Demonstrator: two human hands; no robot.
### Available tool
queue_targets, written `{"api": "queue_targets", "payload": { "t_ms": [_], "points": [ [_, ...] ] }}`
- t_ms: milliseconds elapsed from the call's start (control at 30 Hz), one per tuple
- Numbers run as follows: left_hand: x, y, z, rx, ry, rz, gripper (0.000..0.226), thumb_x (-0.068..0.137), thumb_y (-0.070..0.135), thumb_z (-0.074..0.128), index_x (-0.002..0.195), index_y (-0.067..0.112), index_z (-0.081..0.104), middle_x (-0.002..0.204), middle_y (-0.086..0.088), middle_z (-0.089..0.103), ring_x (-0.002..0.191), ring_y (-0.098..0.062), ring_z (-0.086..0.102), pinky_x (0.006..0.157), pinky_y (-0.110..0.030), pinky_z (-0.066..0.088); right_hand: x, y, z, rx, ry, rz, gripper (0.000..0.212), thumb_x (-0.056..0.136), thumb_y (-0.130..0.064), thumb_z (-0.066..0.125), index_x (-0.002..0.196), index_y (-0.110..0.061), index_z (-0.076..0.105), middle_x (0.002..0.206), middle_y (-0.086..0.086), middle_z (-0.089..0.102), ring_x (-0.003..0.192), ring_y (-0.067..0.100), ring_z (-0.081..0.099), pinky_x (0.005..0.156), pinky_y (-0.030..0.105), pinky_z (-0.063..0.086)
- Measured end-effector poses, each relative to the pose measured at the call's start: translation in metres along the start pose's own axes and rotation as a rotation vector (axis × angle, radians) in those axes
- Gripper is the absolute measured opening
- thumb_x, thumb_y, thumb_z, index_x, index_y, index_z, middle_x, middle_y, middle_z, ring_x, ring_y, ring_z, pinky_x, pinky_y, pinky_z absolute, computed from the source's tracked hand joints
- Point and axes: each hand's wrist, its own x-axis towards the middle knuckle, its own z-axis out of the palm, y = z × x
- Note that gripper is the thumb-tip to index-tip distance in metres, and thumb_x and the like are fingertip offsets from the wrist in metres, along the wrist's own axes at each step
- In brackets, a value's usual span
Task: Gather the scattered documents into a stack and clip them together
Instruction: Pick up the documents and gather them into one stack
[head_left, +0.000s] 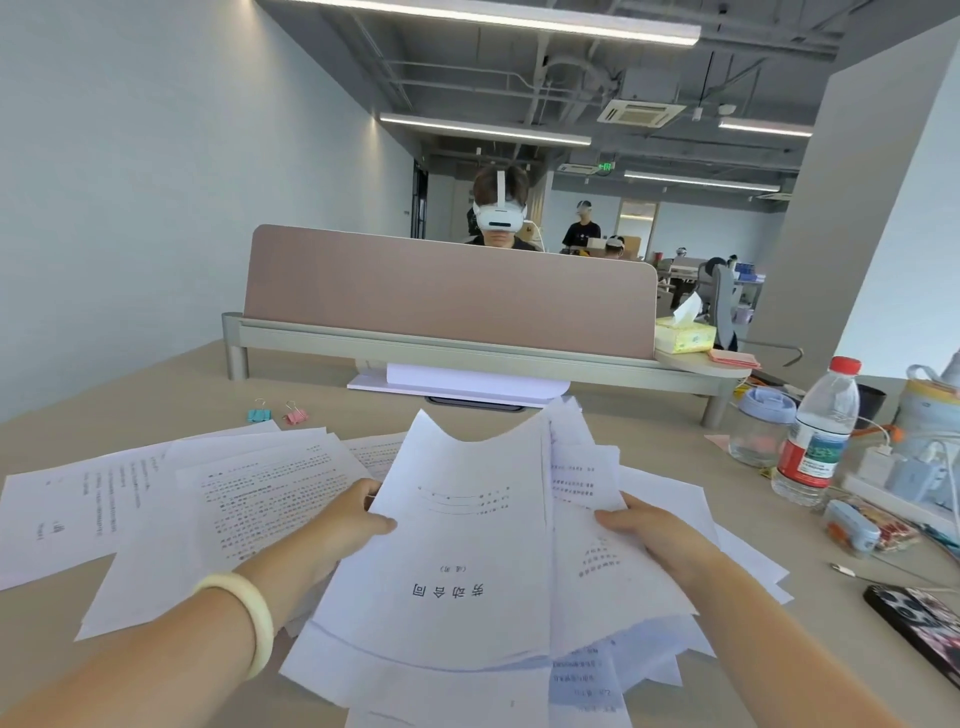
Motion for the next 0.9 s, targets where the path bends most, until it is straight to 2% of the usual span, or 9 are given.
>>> {"api": "queue_targets", "payload": {
  "t_ms": [100, 200, 400, 500, 567, 633, 733, 800, 900],
  "points": [
    [0.001, 0.012, 0.018, -0.008, -0.038, 0.024, 0.031, 0.086, 0.000, 0.057, 0.109, 0.017, 0.047, 0.108, -0.004, 0.057, 0.089, -0.019, 0.055, 0.060, -0.022, 0.040, -0.007, 0.001, -0.013, -0.026, 0.038, 0.009, 0.025, 0.097, -0.012, 0.046, 0.116, -0.009, 0.061, 0.104, 0.014, 0.071, 0.092, 0.031, 0.067, 0.074, 0.039, 0.053],
    [0.004, 0.017, 0.039, 0.130, -0.091, 0.042, 0.028, 0.086, 0.002, 0.054, 0.109, 0.016, 0.048, 0.112, -0.004, 0.058, 0.096, -0.022, 0.055, 0.065, -0.023, 0.042, -0.016, 0.006, -0.010, -0.171, 0.030, 0.036, 0.016, 0.093, -0.027, 0.057, 0.103, -0.016, 0.064, 0.095, 0.004, 0.073, 0.085, 0.021, 0.069, 0.065, 0.031, 0.054],
    [-0.001, 0.026, 0.059, 0.418, -0.160, 0.148, 0.041, 0.090, 0.009, 0.051, 0.131, 0.014, 0.047, 0.129, 0.001, 0.052, 0.112, -0.020, 0.051, 0.089, -0.025, 0.040, -0.002, 0.010, 0.003, -0.384, -0.007, 0.070, 0.031, 0.077, -0.003, 0.069, 0.107, -0.010, 0.068, 0.103, 0.005, 0.073, 0.094, 0.023, 0.069, 0.084, 0.035, 0.056],
    [0.000, 0.025, 0.056, 0.618, -0.173, 0.118, 0.041, 0.085, 0.027, 0.056, 0.125, 0.018, 0.052, 0.133, -0.004, 0.052, 0.120, -0.027, 0.049, 0.101, -0.035, 0.042, 0.000, 0.009, 0.000, -0.443, 0.063, 0.074, 0.024, 0.081, 0.002, 0.064, 0.103, -0.008, 0.066, 0.095, 0.006, 0.070, 0.086, 0.023, 0.066, 0.079, 0.032, 0.053],
    [0.001, 0.023, 0.049, 0.731, -0.142, 0.087, 0.039, 0.086, 0.035, 0.056, 0.120, 0.018, 0.051, 0.136, -0.006, 0.046, 0.126, -0.027, 0.041, 0.104, -0.034, 0.037, -0.003, 0.006, -0.010, -0.400, 0.078, 0.057, 0.025, 0.083, 0.004, 0.062, 0.105, -0.006, 0.068, 0.098, 0.009, 0.071, 0.090, 0.027, 0.066, 0.083, 0.035, 0.053],
    [0.004, 0.019, 0.043, 0.651, -0.107, 0.071, 0.055, 0.084, 0.043, 0.059, 0.131, 0.019, 0.044, 0.145, -0.007, 0.038, 0.134, -0.026, 0.035, 0.108, -0.034, 0.034, -0.008, 0.005, -0.024, -0.280, 0.046, 0.019, 0.028, 0.081, 0.003, 0.065, 0.108, -0.003, 0.067, 0.102, 0.013, 0.073, 0.091, 0.029, 0.068, 0.081, 0.037, 0.054],
    [0.001, 0.022, 0.040, 0.265, -0.163, 0.076, 0.087, 0.071, 0.057, 0.068, 0.142, 0.018, 0.036, 0.146, 0.000, 0.041, 0.133, -0.019, 0.042, 0.109, -0.031, 0.034, -0.014, 0.003, -0.044, -0.145, -0.034, -0.037, 0.050, 0.063, -0.009, 0.078, 0.111, -0.003, 0.067, 0.109, 0.016, 0.073, 0.099, 0.033, 0.069, 0.089, 0.043, 0.053],
    [-0.002, 0.030, 0.041, -0.006, -0.332, 0.113, 0.092, 0.055, 0.067, 0.074, 0.133, 0.025, 0.050, 0.138, 0.008, 0.053, 0.125, -0.012, 0.051, 0.110, -0.032, 0.034, -0.018, 0.002, -0.050, -0.088, -0.090, -0.071, 0.068, 0.049, -0.017, 0.087, 0.113, -0.004, 0.066, 0.111, 0.017, 0.072, 0.099, 0.032, 0.070, 0.088, 0.043, 0.053],
    [-0.008, 0.045, 0.043, -0.155, -0.523, 0.189, 0.079, 0.055, 0.053, 0.082, 0.126, 0.030, 0.057, 0.128, 0.014, 0.062, 0.124, -0.008, 0.054, 0.113, -0.035, 0.033, -0.026, -0.008, -0.047, -0.081, -0.140, -0.131, 0.075, 0.042, -0.022, 0.091, 0.111, -0.006, 0.067, 0.113, 0.016, 0.071, 0.100, 0.031, 0.070, 0.084, 0.040, 0.055]
  ]
}}
